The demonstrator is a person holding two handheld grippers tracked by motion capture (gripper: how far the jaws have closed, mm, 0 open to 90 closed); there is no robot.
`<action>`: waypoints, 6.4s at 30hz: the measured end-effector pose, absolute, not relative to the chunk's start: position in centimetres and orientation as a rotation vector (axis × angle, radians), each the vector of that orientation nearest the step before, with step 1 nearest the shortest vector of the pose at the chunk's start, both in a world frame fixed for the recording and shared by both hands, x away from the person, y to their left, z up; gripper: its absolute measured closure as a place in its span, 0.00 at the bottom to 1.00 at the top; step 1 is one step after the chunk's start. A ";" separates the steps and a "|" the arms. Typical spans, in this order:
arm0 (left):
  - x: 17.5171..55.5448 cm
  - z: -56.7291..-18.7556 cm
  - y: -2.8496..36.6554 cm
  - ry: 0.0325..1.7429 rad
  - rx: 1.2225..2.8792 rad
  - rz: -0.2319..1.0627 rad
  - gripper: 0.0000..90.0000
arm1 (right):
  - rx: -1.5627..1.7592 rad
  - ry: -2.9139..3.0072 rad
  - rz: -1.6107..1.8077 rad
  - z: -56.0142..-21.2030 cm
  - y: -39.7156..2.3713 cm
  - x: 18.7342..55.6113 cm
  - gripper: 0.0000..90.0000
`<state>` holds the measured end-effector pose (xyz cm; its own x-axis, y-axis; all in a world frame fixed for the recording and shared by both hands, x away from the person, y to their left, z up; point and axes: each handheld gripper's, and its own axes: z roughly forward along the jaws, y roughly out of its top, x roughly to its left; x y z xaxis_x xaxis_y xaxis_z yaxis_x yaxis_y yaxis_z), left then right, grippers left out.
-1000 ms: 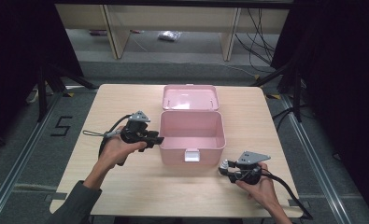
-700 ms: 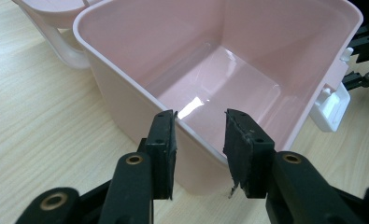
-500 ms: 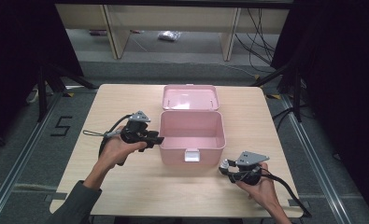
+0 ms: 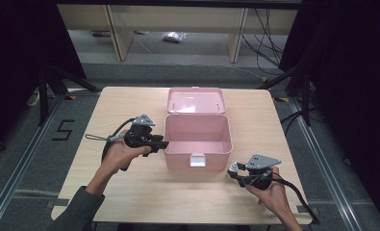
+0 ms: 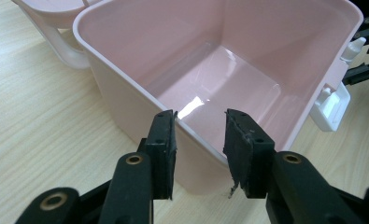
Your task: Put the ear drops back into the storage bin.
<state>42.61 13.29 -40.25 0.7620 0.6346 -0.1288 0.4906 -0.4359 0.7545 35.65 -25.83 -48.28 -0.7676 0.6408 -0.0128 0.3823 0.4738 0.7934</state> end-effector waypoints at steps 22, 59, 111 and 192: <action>42.8 -40.2 13.3 0.826 2.126 0.211 0.70 | 0.961 2.277 1.268 -42.5 -28.9 36.0 0.67; 42.8 -40.2 13.3 0.826 2.129 0.211 0.70 | 0.681 2.440 1.183 -35.9 -22.2 41.2 0.67; 42.9 -40.2 13.3 0.829 2.128 0.217 0.70 | 0.326 2.877 0.433 -40.2 -14.1 46.4 0.67; 42.9 -40.2 13.2 0.827 2.133 0.223 0.69 | 0.428 2.892 0.446 -39.0 -14.5 47.9 0.51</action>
<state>42.92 13.20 -40.19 0.7686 0.6287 -0.1184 0.4836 -0.4497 0.7510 47.87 -14.46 -38.97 -0.9415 0.3081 -0.1363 0.2527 0.9134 0.3193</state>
